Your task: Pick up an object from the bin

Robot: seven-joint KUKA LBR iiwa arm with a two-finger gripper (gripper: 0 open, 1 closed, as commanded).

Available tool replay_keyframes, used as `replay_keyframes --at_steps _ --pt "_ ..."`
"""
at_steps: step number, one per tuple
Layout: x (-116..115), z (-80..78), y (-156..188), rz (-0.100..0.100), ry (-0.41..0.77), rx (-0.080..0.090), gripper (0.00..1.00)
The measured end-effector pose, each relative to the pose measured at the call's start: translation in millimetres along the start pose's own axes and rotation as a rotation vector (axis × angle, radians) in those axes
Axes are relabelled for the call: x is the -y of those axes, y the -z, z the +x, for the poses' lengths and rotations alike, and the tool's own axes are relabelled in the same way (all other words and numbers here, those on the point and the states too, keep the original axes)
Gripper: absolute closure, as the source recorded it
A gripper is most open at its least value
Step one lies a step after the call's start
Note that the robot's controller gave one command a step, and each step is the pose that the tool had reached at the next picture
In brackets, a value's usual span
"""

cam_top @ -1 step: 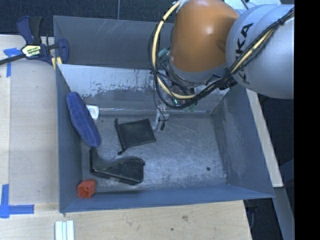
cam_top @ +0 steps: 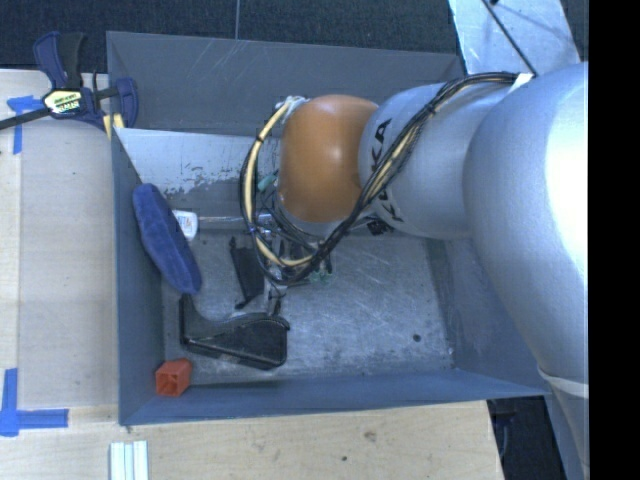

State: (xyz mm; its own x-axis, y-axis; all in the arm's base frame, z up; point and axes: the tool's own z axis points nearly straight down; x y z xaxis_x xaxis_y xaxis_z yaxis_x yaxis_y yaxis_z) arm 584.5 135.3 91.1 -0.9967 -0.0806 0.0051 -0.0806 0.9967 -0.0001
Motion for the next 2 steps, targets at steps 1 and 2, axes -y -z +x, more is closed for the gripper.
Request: replay_keyframes --at_steps 1,2 --pt "12.6 0.4 -20.8 0.0 -0.016 0.01 0.0" --pt "11.5 0.3 -19.5 -0.002 -0.016 0.012 1.0"
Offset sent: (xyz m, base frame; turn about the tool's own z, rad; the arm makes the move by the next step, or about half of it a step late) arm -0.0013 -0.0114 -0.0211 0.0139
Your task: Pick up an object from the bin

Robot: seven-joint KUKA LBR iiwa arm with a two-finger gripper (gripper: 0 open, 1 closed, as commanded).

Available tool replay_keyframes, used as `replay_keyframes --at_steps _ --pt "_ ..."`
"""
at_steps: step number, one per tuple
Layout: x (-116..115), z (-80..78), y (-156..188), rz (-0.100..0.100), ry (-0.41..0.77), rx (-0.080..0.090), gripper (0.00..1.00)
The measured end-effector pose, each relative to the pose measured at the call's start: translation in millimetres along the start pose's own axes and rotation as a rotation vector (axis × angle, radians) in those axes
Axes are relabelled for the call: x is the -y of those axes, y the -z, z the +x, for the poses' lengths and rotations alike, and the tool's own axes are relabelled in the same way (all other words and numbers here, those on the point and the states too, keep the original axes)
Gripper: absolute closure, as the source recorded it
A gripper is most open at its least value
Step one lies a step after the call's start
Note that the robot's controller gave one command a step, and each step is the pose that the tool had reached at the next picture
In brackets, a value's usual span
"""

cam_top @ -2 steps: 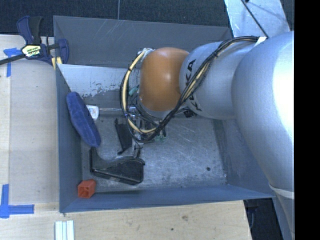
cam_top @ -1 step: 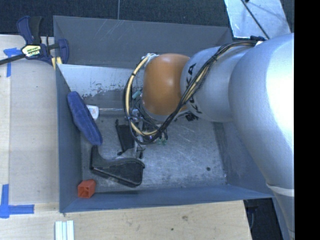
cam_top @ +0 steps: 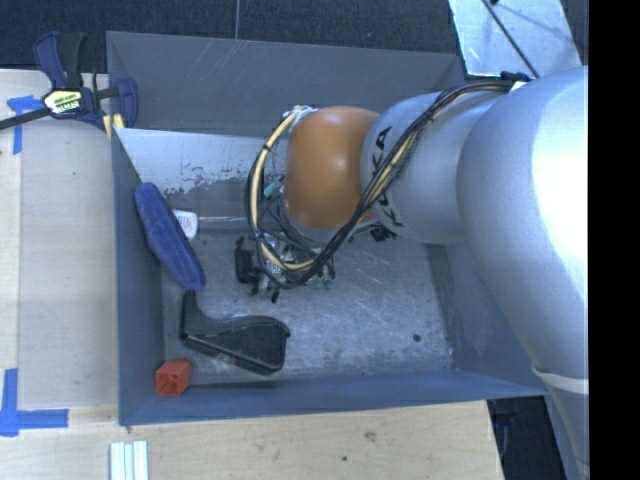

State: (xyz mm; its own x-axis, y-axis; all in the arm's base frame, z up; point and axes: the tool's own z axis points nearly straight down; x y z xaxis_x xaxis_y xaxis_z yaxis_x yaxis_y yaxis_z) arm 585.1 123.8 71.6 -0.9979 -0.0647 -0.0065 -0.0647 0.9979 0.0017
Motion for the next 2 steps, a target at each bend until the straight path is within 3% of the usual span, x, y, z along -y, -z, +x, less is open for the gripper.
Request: replay_keyframes --at_steps 1,2 --pt "-13.4 0.5 114.2 0.0 0.01 0.006 1.0" --pt "29.6 5.4 181.8 0.003 0.322 0.002 1.0"
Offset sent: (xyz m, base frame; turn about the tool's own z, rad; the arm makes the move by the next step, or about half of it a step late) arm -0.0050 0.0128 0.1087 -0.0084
